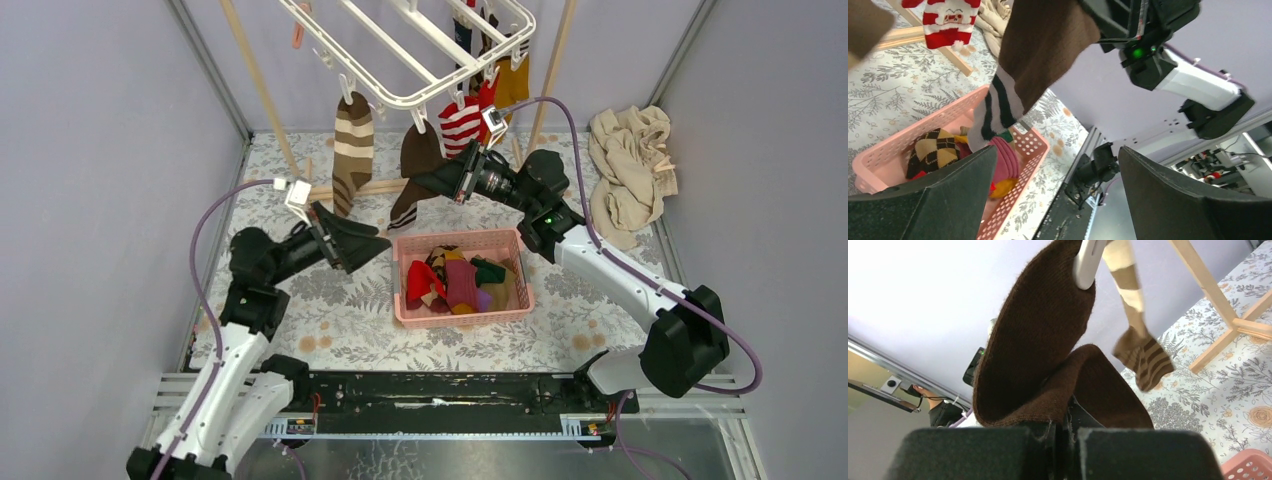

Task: Remove the socks clipped to the hanger
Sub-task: Remove the sock from the hanger.

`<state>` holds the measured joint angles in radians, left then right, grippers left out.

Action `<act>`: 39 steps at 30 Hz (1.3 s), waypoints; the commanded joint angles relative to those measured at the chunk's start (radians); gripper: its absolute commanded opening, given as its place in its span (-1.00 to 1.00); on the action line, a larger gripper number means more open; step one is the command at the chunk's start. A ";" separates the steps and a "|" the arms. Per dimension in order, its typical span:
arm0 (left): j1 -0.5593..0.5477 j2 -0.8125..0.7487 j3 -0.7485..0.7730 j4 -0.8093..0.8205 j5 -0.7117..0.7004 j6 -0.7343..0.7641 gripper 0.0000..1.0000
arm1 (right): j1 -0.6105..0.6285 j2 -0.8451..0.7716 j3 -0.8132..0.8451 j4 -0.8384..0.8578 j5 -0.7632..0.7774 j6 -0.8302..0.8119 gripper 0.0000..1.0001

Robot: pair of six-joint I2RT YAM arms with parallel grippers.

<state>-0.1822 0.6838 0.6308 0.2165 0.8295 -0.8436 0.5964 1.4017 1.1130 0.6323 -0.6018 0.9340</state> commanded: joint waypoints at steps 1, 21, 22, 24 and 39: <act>-0.127 0.069 0.054 -0.049 -0.209 0.187 0.97 | -0.006 -0.009 0.040 0.070 -0.037 0.036 -1.00; -0.405 0.200 0.092 0.028 -0.607 0.374 0.69 | -0.006 -0.032 -0.056 0.129 -0.065 0.117 -1.00; -0.405 0.204 0.100 0.019 -0.608 0.377 0.45 | -0.006 -0.035 -0.066 0.130 -0.063 0.118 -1.00; -0.405 0.222 0.121 -0.015 -0.613 0.383 -0.02 | -0.007 -0.038 -0.085 0.143 -0.063 0.124 -1.00; -0.405 0.232 0.209 -0.212 -0.732 0.380 -1.00 | -0.006 -0.051 -0.153 0.071 -0.042 0.046 -0.50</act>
<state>-0.5827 0.9363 0.7715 0.0673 0.1761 -0.4747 0.5953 1.4014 0.9447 0.7406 -0.6476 1.0592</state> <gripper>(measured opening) 0.016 0.127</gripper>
